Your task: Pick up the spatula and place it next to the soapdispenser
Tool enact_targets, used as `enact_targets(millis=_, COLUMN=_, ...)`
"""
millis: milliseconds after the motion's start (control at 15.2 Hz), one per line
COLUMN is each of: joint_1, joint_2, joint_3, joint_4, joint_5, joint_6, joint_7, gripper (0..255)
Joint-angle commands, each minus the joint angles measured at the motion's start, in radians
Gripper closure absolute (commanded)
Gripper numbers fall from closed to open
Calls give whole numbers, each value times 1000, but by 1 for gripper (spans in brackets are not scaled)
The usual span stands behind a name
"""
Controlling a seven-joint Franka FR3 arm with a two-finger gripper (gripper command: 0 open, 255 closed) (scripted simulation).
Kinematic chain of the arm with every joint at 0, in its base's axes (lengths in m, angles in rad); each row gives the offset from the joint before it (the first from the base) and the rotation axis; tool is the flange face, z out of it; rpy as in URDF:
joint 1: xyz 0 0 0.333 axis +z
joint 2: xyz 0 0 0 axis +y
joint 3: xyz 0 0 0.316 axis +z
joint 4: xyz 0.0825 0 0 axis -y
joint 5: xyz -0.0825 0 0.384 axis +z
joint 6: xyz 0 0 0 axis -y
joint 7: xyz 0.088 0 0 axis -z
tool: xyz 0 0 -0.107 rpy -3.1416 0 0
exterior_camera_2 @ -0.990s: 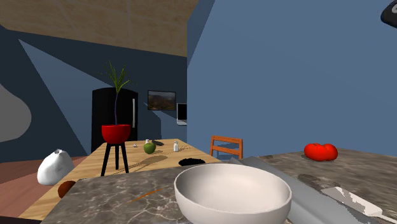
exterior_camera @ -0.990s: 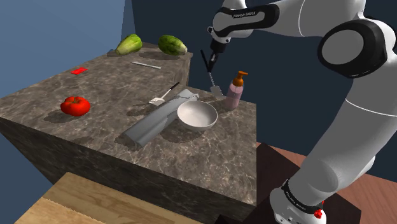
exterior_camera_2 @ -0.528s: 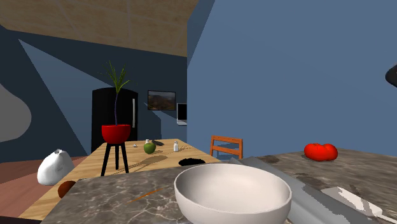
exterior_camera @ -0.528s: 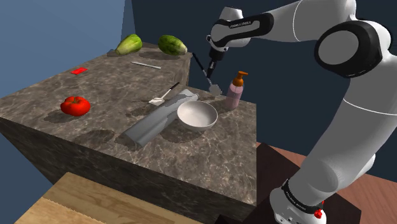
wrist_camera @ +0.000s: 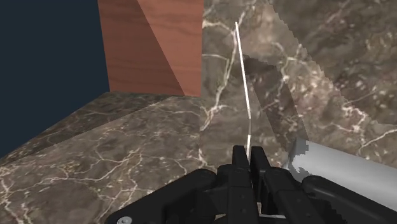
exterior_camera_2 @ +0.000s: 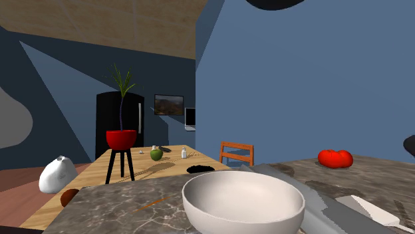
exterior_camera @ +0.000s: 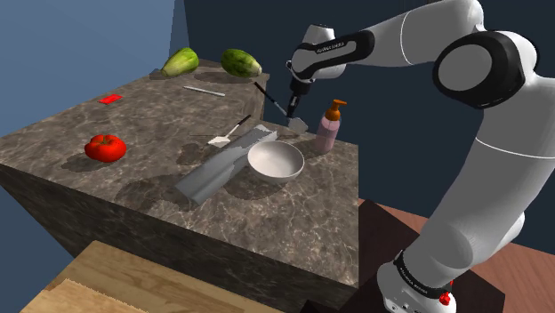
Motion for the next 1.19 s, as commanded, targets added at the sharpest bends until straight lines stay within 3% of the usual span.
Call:
enact_targets(millis=0, joint_1=-3, joint_2=16, joint_3=-5, joint_4=-27, joint_5=-3, joint_6=27, joint_7=-2, gripper=255)
enact_targets(millis=594, joint_1=-2, joint_2=68, joint_3=-5, joint_4=-74, joint_5=-4, joint_6=126, joint_7=-6, gripper=255)
enact_targets(millis=1056, joint_1=-3, joint_2=69, joint_3=-4, joint_4=-74, joint_5=-4, joint_6=126, joint_7=-6, gripper=255)
enact_targets(millis=1122, joint_1=0, joint_2=68, joint_3=-4, joint_4=-72, joint_5=-5, joint_6=124, joint_7=-2, gripper=0)
